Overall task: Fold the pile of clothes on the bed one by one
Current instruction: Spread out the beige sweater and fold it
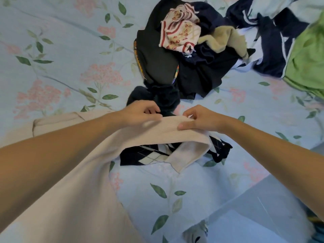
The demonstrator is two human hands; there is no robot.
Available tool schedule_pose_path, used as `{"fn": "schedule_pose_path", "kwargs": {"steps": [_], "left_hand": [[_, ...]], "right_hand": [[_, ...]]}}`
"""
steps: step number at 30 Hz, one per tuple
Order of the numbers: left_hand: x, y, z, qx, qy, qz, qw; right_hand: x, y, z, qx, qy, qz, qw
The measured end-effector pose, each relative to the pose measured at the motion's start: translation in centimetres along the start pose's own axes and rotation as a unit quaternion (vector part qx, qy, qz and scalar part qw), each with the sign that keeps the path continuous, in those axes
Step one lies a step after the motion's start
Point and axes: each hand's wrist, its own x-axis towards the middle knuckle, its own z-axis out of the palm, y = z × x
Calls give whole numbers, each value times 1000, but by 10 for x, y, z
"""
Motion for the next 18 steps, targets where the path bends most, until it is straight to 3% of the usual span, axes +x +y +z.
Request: {"fn": "schedule_pose_path", "kwargs": {"steps": [6, 14, 18], "left_hand": [[31, 48, 35, 2, -109, -5, 994], [47, 72, 40, -1, -66, -29, 997], [60, 95, 68, 9, -99, -41, 994]], "right_hand": [[-1, 19, -26, -45, -40, -18, 998], [-35, 55, -84, -142, -110, 16, 984], [-53, 87, -108, -146, -121, 41, 981]]}}
